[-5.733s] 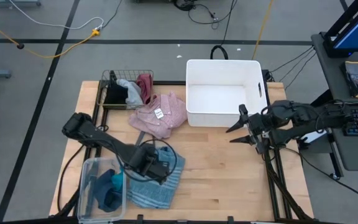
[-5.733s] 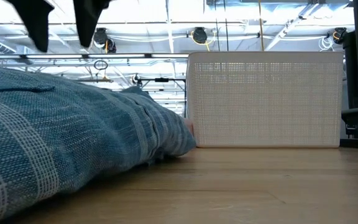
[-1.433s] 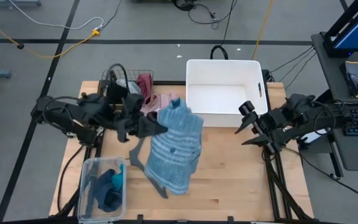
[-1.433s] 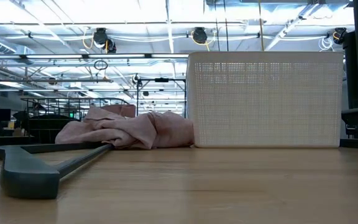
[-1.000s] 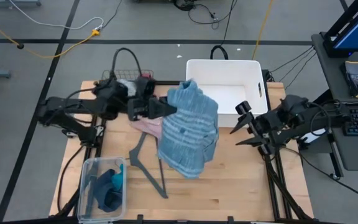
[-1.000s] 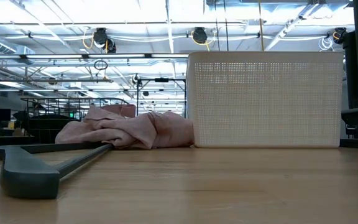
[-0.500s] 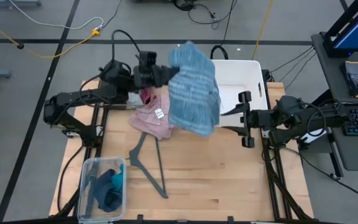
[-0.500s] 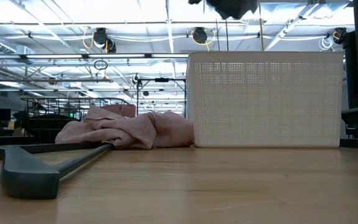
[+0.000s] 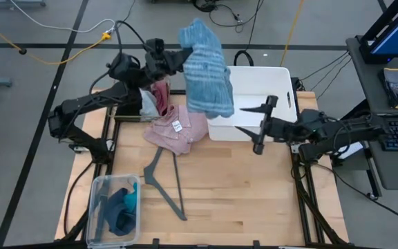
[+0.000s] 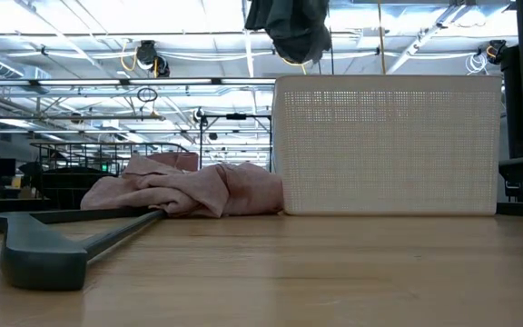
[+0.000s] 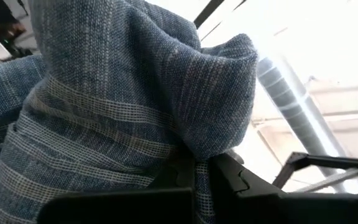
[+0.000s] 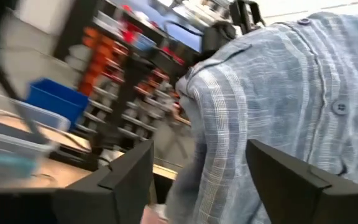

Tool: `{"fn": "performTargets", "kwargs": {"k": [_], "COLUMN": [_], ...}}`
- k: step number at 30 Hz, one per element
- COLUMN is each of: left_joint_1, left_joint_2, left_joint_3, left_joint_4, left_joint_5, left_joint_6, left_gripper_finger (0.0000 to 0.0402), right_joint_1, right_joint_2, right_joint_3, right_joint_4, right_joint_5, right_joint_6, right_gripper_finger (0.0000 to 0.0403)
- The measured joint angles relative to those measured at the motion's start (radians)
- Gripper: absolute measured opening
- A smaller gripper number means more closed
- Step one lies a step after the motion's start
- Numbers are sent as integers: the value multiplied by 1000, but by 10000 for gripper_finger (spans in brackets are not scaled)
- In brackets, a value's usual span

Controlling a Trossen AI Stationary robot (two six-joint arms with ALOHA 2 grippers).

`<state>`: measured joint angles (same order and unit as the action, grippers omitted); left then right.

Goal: Pick & Place Cloths
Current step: Put the blue shirt into the white bin

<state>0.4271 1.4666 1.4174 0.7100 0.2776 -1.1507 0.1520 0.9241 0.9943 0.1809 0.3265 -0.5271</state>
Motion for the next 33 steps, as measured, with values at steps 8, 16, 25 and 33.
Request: {"fn": "performTargets", "kwargs": {"k": [8, 16, 25, 33], "left_joint_1": [43, 67, 64, 39], "left_joint_2": [0, 0, 0, 0], "left_joint_3": [0, 0, 0, 0], "left_joint_4": [-1, 2, 2, 2], "left_joint_5": [-27, -55, -74, -96], "left_joint_6": [5, 19, 42, 47], "left_gripper_finger": [6, 6, 6, 6], "right_joint_1": [0, 0, -29, -54], "right_joint_2": [137, 256, 369, 407], "right_joint_3": [0, 25, 118, 127], "right_joint_4": [270, 375, 449, 490], "right_joint_5": [240, 301, 480, 482], "right_joint_6": [-211, -303, -431, -507], "right_gripper_finger": [299, 321, 336, 339]}}
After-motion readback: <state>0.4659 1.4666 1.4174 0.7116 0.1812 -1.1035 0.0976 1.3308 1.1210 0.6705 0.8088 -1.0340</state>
